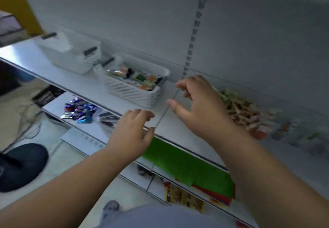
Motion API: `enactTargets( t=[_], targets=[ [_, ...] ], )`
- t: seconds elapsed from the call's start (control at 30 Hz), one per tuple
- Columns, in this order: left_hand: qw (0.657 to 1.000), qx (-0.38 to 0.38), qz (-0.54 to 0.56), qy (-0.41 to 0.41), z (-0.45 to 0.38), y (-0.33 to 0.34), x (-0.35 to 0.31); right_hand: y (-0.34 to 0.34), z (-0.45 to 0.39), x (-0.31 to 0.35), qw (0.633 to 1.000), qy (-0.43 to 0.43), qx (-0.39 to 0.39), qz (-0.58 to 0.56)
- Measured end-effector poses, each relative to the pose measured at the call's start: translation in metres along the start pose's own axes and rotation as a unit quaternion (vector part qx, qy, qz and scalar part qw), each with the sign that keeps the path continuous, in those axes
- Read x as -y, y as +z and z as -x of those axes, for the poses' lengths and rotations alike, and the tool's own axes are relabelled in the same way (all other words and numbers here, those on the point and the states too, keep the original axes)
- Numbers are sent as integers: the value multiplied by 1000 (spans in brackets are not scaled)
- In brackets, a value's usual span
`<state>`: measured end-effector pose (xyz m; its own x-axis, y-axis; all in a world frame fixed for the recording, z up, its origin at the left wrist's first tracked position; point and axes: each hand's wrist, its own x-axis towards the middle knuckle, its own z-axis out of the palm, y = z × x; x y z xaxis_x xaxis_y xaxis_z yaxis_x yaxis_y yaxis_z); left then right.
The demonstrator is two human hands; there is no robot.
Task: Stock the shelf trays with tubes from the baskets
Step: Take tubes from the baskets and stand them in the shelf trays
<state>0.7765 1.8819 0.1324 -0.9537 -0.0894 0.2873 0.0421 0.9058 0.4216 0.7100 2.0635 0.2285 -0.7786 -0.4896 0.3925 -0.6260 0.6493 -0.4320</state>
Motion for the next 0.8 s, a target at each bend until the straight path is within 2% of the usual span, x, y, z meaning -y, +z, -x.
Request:
enactTargets(
  t=[0.17,0.3,0.43,0.67,0.8],
  targets=[
    [997,-42,1,-60,7,-57,110,63,-59,78,999,-32,20,-1],
    [996,-56,8,-75,1,-109,200,126,-112,140,999,-29,9,-18],
    [995,-62,15,-81,-13,-153,264,171,-156,186,998,-19,35,-44],
    [994,-45,38,-92,-65,-164,334,214,-229,197,996,32,62,-62],
    [992,-47,64,-98,-101,-161,366,251,-286,188,996,-4,55,-72]
  ],
)
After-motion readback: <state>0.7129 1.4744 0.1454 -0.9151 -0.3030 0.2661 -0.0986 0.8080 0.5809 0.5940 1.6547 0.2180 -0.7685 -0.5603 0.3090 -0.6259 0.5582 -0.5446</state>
